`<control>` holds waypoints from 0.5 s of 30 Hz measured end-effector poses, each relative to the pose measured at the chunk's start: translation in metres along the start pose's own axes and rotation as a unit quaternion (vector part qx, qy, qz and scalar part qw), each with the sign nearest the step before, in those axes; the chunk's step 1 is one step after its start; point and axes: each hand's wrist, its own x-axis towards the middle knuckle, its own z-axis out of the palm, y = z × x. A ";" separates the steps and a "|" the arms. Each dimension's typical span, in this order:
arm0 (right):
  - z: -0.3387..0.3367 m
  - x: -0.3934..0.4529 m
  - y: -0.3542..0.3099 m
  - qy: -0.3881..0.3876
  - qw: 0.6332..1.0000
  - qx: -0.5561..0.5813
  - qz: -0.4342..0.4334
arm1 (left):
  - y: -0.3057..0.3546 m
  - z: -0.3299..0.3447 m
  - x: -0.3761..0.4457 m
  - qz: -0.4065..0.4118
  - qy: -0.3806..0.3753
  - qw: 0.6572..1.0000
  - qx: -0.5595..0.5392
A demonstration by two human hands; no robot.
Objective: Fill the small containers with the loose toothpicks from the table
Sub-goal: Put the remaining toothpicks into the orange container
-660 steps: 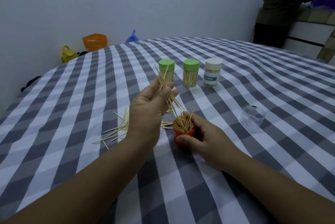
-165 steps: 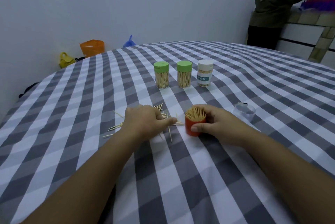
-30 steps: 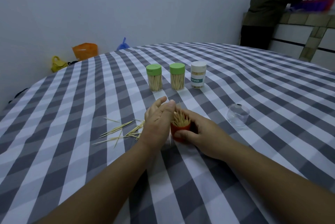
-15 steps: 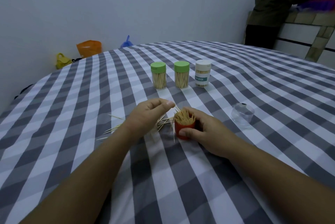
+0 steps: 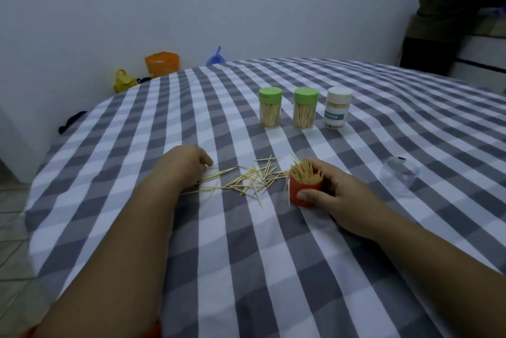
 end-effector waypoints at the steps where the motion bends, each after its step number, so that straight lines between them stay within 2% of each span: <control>1: 0.000 0.000 0.000 0.000 1.000 0.000 0.000 | 0.001 -0.001 -0.001 0.002 -0.006 1.000 -0.013; 7: 0.000 0.000 0.000 0.002 1.000 -0.001 0.002 | -0.002 -0.013 -0.008 0.039 -0.092 0.992 -0.072; 11: 0.000 0.001 0.001 0.005 1.000 0.000 0.002 | -0.011 -0.021 -0.011 0.034 -0.202 0.976 -0.068; 15: 0.000 0.000 0.002 0.003 1.000 -0.006 0.002 | -0.012 -0.018 -0.011 0.026 -0.195 0.978 -0.073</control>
